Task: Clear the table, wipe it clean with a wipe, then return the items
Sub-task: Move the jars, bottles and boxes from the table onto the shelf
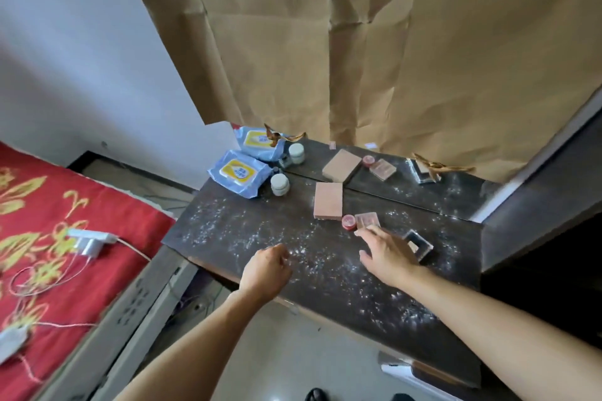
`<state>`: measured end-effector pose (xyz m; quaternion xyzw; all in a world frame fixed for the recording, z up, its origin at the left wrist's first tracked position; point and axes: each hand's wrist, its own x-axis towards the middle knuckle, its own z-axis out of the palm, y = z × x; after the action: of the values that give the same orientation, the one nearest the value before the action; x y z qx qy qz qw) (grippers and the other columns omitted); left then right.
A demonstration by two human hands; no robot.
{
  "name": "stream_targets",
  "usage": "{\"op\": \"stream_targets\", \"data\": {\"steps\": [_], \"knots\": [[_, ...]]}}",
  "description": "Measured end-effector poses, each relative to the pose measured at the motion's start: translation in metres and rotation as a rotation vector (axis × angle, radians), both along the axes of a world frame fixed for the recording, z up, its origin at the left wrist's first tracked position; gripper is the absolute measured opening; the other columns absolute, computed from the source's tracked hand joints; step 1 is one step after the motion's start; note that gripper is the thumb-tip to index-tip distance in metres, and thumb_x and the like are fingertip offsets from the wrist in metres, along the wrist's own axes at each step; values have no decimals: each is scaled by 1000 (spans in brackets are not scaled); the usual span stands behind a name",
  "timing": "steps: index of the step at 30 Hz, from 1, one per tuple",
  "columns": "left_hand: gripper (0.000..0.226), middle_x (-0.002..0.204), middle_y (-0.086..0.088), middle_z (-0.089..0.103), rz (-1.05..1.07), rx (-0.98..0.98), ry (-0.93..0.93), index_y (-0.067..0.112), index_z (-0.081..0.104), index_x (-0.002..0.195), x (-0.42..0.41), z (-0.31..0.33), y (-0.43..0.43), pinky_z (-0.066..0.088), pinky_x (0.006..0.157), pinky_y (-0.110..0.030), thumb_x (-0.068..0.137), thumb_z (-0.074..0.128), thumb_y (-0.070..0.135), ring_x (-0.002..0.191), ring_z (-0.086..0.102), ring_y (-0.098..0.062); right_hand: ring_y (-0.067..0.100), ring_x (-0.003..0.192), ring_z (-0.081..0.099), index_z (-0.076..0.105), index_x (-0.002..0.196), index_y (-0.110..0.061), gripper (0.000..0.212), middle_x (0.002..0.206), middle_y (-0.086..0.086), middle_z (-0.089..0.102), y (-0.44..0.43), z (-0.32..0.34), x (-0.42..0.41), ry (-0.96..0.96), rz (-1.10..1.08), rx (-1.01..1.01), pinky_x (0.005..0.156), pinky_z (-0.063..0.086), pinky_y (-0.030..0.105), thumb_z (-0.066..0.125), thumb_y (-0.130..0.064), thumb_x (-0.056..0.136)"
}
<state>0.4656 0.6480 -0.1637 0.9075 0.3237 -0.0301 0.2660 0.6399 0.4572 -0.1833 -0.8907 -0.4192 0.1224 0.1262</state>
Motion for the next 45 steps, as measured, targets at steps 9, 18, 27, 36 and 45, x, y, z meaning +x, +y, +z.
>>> {"op": "stream_targets", "data": {"steps": [9,18,27,36,45], "knots": [[21,92,5,65,8,-2,26,21,62,99,15,-15,73,49,73,-30,80,52,20,88,60,-19,22,112,48,47,125,-21,39,125,0,49,101,-19,31,45,-66,-85,80,48,36,51,-32,88],[20,92,-1,66,60,13,60,17,65,96,92,-18,172,49,73,-32,79,54,17,87,60,-24,24,120,44,43,130,-20,43,130,4,45,210,-53,77,176,-55,-84,88,43,36,50,-30,89],[20,102,-2,65,1,58,95,16,64,101,110,-39,247,44,72,-32,84,55,16,93,59,-27,29,117,42,28,139,-22,71,128,5,45,318,-74,77,154,-58,-64,82,44,39,60,-37,78],[24,91,-15,59,-523,208,-18,5,63,93,177,-72,284,45,69,-43,69,59,4,84,57,-37,29,109,51,46,130,-17,64,120,5,54,298,-88,48,121,-287,-40,75,50,38,68,-23,71],[41,117,-12,52,-837,455,172,18,45,126,215,-102,268,30,100,-42,85,46,17,110,46,-32,24,91,58,57,107,-16,55,107,3,60,242,-78,11,29,-455,77,62,56,34,80,-24,58]]}}
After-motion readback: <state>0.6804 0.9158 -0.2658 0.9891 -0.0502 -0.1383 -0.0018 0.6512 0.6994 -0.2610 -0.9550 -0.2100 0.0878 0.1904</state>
